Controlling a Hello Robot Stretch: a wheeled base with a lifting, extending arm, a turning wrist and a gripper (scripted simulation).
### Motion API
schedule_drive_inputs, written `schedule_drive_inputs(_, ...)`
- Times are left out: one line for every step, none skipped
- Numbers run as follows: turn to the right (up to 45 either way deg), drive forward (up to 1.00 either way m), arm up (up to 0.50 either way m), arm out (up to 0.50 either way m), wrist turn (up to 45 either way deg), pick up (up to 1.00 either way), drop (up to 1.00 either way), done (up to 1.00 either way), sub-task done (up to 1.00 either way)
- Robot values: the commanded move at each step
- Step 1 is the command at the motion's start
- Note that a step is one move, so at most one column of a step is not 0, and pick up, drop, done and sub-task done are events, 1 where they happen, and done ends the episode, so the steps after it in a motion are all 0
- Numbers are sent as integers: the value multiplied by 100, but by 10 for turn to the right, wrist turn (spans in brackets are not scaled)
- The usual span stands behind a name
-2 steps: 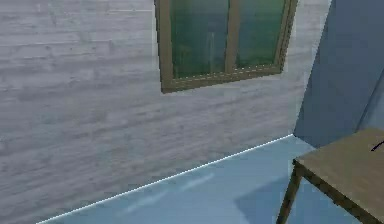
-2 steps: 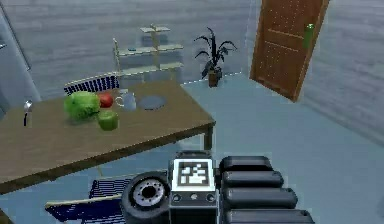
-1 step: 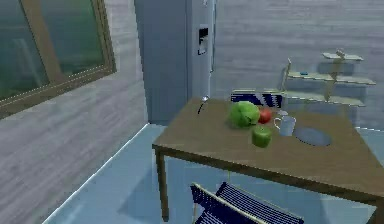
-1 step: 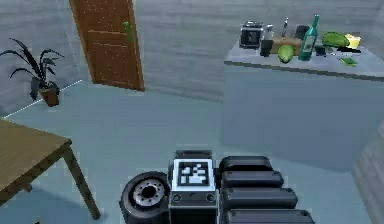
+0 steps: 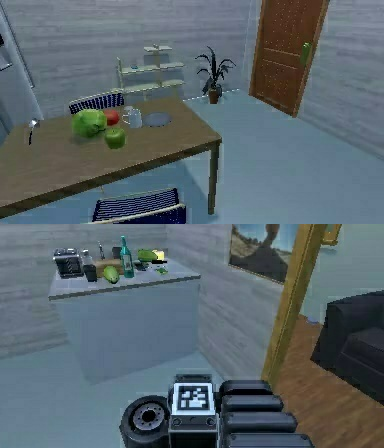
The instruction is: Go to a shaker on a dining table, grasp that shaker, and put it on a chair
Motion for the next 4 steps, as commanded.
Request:
schedule_drive_inputs(390, 0, 0, 0, 0, 0, 0, 0, 0)
schedule_drive_inputs(-450, 0, 0, 0, 0, 0, 0, 0, 0)
schedule_drive_inputs(-450, 0, 0, 0, 0, 0, 0, 0, 0)
schedule_drive_inputs(-270, 0, 0, 0, 0, 0, 0, 0, 0)
